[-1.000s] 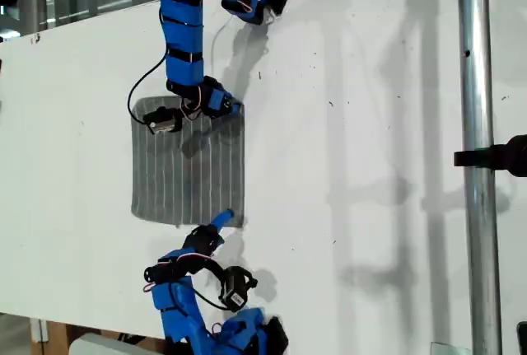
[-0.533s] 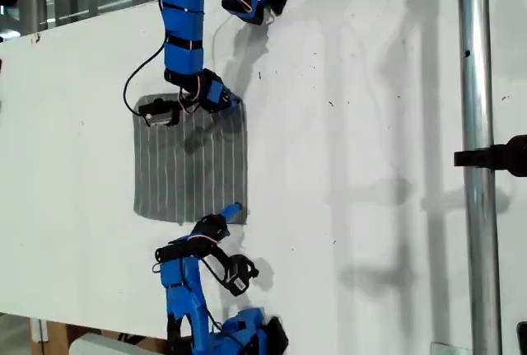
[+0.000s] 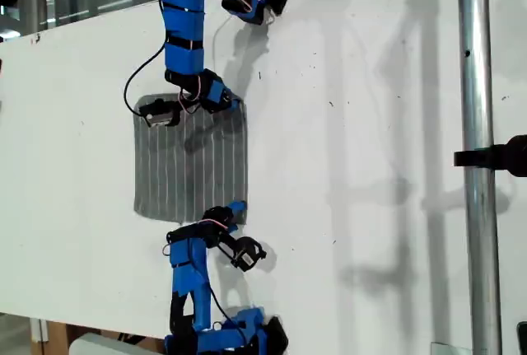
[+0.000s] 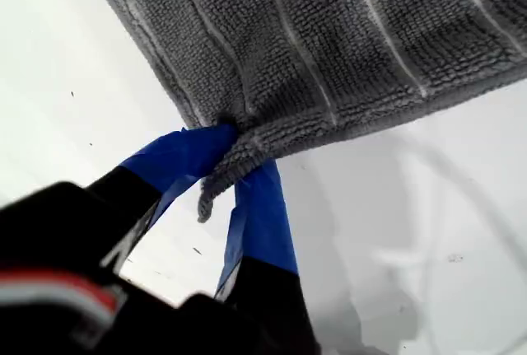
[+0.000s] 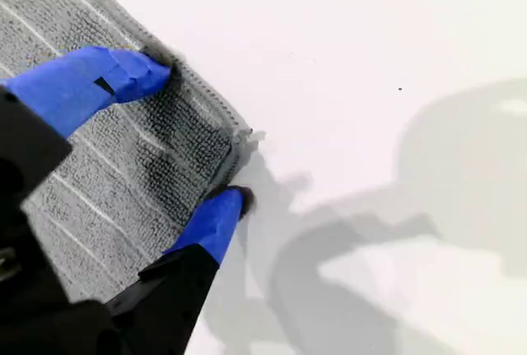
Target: Grasp corners of a towel and fold twice.
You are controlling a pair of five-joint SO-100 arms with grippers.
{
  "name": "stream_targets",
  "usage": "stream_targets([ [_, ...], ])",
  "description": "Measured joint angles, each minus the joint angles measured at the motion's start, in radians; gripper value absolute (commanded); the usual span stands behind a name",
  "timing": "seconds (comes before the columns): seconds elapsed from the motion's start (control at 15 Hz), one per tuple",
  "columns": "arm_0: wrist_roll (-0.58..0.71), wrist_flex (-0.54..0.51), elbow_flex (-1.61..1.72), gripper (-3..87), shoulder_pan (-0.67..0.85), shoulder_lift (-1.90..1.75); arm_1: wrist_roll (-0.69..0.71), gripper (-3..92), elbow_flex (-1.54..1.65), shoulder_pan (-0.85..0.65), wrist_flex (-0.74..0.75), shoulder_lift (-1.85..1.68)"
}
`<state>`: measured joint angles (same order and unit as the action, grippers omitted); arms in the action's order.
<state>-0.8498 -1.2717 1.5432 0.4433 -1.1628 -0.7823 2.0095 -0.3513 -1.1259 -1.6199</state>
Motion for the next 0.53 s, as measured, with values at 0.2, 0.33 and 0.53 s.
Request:
stream_targets([
  [0.2,-0.034,-0.049,-0.091,-2.8,0.011,0.061,0.0,-0.2,0.0,0.003,0.011,-0.015],
  [0.33,-0.006,-0.081,-0.092,-2.9,0.006,0.058,0.0,-0.2,0.0,0.02,0.003,-0.035],
  [0.53,0.015,-0.158,-0.091,-2.9,-0.064,-0.069,-0.043,-0.2,-0.015,0.074,-0.084,-0.104],
])
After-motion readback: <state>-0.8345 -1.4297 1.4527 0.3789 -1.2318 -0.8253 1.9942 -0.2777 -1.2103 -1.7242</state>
